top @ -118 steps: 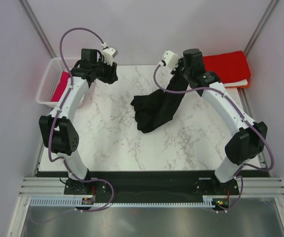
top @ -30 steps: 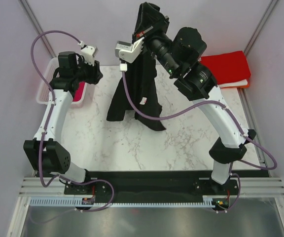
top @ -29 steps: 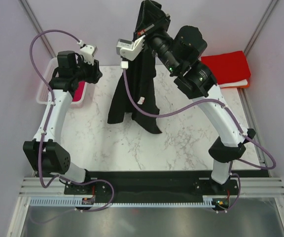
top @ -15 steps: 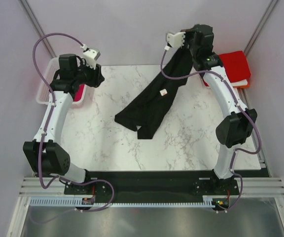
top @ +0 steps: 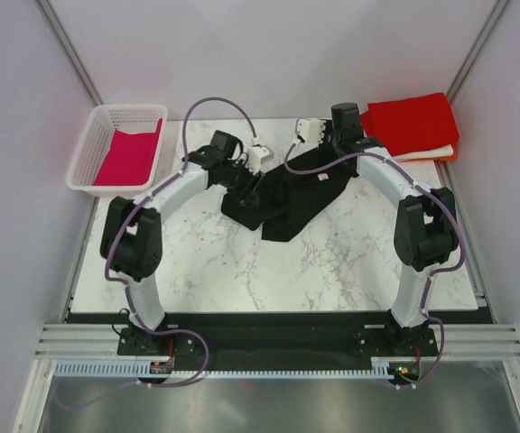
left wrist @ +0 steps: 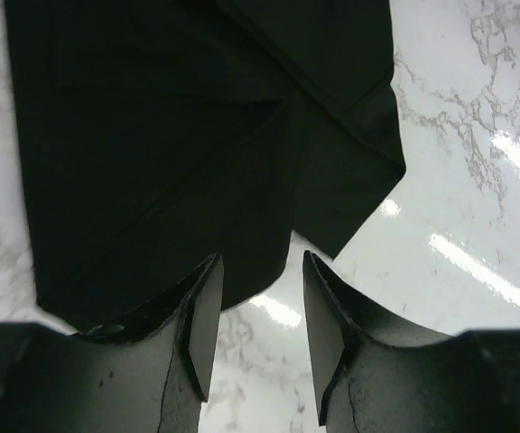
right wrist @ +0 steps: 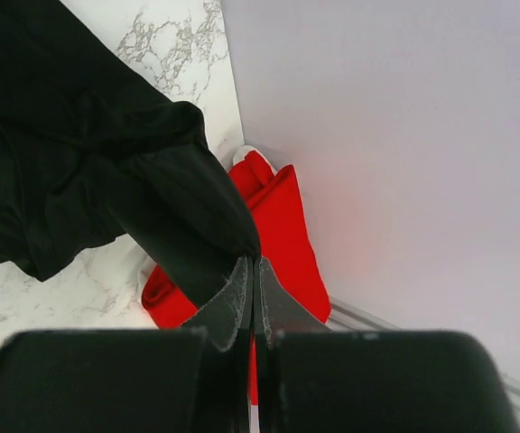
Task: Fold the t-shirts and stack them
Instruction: Flatten the tshirt out
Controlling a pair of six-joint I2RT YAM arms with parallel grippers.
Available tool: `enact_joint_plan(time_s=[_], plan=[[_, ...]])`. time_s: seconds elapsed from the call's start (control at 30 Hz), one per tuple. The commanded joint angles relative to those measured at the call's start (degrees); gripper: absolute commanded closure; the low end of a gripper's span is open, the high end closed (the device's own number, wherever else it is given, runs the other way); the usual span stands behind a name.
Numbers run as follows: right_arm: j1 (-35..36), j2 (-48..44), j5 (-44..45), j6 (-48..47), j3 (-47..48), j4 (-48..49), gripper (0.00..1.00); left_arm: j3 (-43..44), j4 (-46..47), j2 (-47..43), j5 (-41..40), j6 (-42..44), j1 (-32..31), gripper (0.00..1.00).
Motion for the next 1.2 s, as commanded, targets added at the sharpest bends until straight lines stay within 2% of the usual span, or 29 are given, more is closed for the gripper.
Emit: enact_joint_plan(time_s=[0.0, 0.2, 0.33, 0.8, 1.17], plan=[[-0.2, -3.8, -0.6, 6.1, -0.7, 1.1, 1.0, 10.4, 1.4, 6.5, -2.7, -0.6, -3.0, 0.51], [-0.1, -6.3, 0.0, 9.7, -3.9, 0.0, 1.0, 23.1, 0.1, 18.2, -3.3, -9.0, -2.9, 0.51], [-0.1, -8.1, 0.0, 11.8, -4.5, -1.5, 1.0, 27.2, 1.8, 22.3, -4.7, -14.6, 0.6, 0.53], [0.6, -9.8, 2.0, 12.0, -6.5, -4.5, 1.0, 39.0, 2.6, 34.2, -6.6, -11.5, 1.3, 0.54], [0.7, -9.5, 2.8, 11.8, -7.0, -4.6, 1.0, 37.4, 2.3, 35.4, -4.2, -11.0, 1.2, 0.57]])
